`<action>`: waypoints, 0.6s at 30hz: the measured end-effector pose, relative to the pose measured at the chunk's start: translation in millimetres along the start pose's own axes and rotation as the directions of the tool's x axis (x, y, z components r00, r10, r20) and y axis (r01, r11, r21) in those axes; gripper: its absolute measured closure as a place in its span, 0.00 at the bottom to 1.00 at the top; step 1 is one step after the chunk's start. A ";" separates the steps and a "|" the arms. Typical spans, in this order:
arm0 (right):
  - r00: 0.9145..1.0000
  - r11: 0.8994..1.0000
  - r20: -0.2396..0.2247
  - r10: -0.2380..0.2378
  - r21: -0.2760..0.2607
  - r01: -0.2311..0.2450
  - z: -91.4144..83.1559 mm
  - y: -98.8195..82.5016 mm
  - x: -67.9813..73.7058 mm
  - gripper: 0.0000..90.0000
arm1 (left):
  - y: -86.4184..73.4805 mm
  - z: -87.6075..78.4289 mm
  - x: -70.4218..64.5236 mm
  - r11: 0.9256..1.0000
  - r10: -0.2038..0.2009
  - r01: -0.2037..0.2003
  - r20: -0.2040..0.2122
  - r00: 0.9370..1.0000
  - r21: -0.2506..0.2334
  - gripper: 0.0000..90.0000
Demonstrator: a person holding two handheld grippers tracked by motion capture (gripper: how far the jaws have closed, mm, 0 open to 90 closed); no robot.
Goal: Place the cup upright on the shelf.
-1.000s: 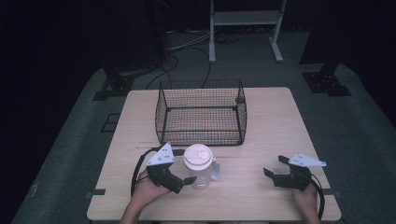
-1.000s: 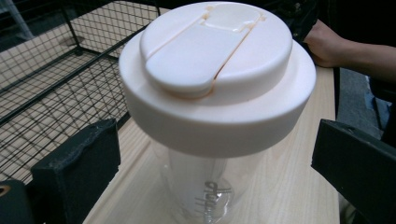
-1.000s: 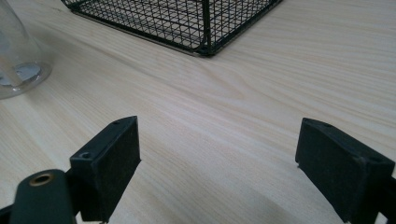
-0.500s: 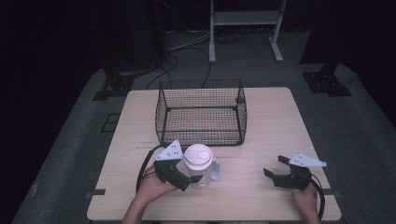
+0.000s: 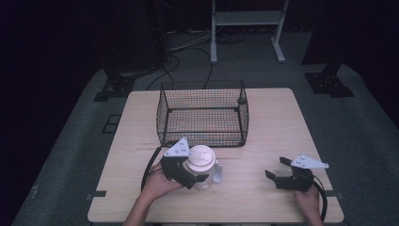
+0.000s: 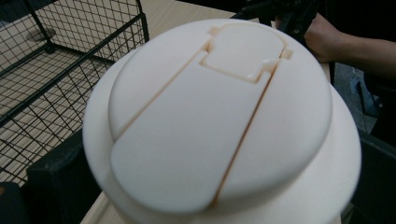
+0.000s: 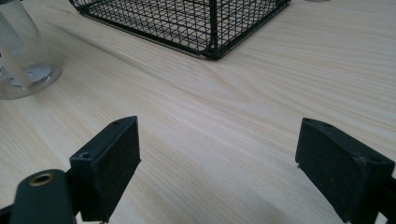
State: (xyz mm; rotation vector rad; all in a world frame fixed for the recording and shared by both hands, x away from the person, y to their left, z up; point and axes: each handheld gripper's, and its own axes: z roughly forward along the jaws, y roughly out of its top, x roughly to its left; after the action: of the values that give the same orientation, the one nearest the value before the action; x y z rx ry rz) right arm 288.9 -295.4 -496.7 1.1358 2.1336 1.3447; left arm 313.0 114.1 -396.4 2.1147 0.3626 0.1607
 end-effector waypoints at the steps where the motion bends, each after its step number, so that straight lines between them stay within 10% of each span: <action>1: 1.000 1.000 0.000 -0.001 0.000 0.001 -0.1 0.0 0.0 0.14 | 0.9 0.8 0.5 1.000 0.003 -0.003 0.003 1.000 0.005 0.00; 18: 1.000 1.000 -0.004 -0.003 -0.003 0.003 -0.4 0.1 0.1 0.14 | 10.4 2.9 2.5 0.996 0.009 -0.011 0.021 1.000 0.085 0.05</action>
State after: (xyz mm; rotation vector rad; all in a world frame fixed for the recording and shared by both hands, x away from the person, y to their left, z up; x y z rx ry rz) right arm 288.6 -295.5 -496.3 1.1295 2.1349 1.3500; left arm 318.2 107.3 -389.3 2.2012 0.3519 0.1311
